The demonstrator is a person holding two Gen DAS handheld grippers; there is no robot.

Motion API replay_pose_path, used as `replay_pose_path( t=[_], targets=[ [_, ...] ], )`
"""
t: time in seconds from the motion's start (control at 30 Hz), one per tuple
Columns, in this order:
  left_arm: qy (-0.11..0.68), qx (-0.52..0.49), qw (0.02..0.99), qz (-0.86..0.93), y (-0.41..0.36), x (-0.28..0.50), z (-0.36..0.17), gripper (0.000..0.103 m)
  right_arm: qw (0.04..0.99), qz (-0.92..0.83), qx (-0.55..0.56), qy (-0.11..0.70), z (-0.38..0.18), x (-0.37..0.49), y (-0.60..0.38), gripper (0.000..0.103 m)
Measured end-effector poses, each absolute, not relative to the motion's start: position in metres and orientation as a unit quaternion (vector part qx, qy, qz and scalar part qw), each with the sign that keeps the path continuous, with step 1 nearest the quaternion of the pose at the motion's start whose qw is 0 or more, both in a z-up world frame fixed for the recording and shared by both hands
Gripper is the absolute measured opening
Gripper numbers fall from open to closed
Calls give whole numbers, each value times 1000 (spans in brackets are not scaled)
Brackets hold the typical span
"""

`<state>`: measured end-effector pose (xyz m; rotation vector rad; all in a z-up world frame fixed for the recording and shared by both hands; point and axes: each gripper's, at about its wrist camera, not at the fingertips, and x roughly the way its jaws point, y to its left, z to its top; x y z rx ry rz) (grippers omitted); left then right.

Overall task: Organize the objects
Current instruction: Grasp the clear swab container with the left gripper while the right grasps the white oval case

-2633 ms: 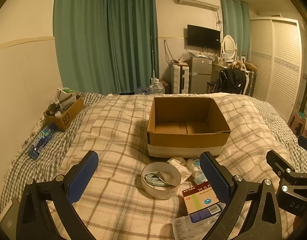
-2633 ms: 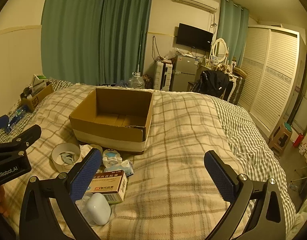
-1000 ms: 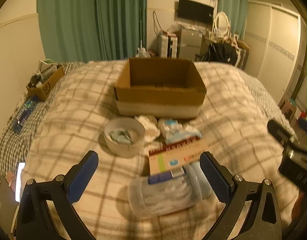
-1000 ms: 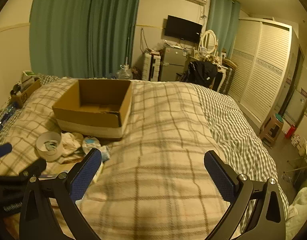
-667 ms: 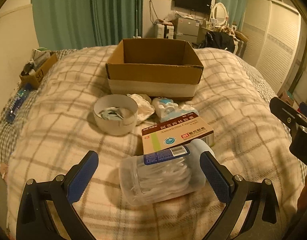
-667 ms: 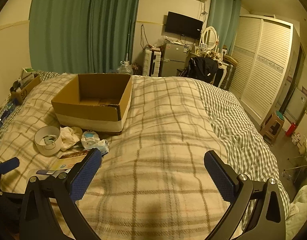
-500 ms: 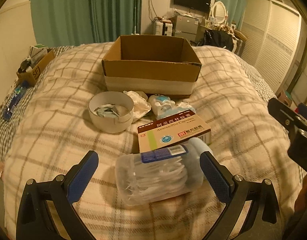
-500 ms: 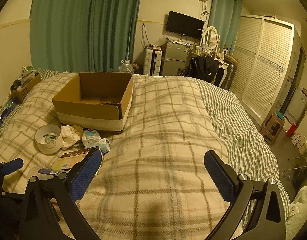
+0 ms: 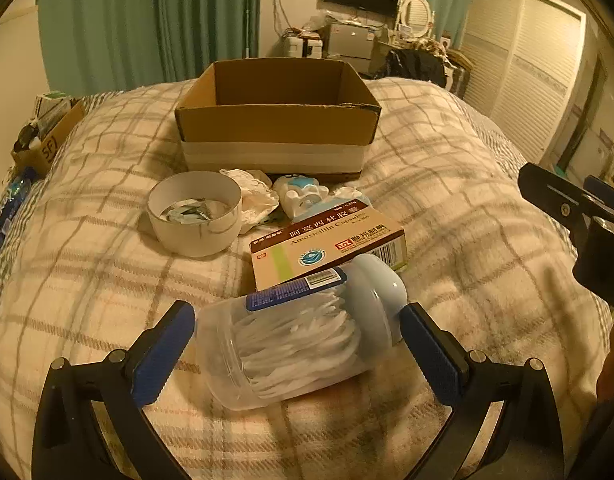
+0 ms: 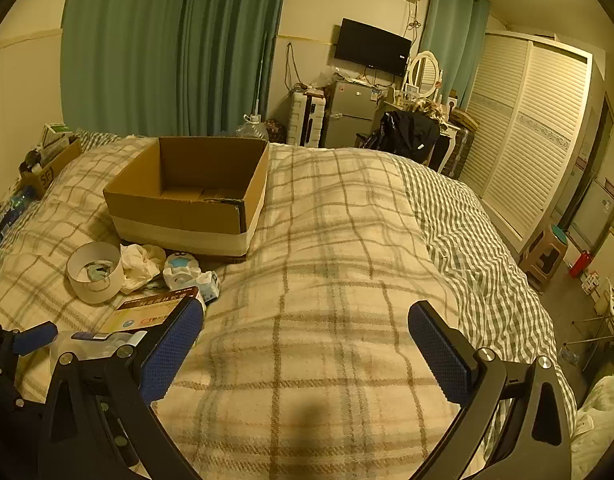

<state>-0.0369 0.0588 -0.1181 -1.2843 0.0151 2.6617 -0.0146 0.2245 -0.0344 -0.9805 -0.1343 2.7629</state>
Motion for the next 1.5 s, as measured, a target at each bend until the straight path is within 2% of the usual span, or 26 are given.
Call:
replay_pose_path(
  t=[0.1,0.4,0.57,0.77,0.93,1.17,1.37,1.43,1.5],
  targets=[
    [-14,-431,103,896,51,-37,-117,96,100,936,-334,-48,-36,-14,222,103],
    [-53,-418,112,900,24,-34,-99,95,88,935,-337,-61,-38,-12,208,103],
    [-16,-358,52,932,-4,-32,-69,95,56,935,-343,-69,-43,-14,191,103],
    [-20,-359,13,933,-37,-40,-71,95,-8,921,-376,-98,-61,-23,153,103],
    [-10,-360,8,933,-46,-39,-76,95,-74,889,-439,-107,-92,-39,120,102],
    [20,-355,12,935,-45,-32,-77,95,-108,851,-499,-123,-134,-57,88,102],
    [17,-355,19,935,-50,-31,-76,95,-114,837,-518,-132,-147,-60,83,93],
    [17,-354,19,935,-51,-30,-76,95,-113,837,-518,-133,-147,-58,84,83],
    [14,-353,21,935,-52,-29,-74,95,-116,836,-520,-131,-148,-56,84,62]
  ],
)
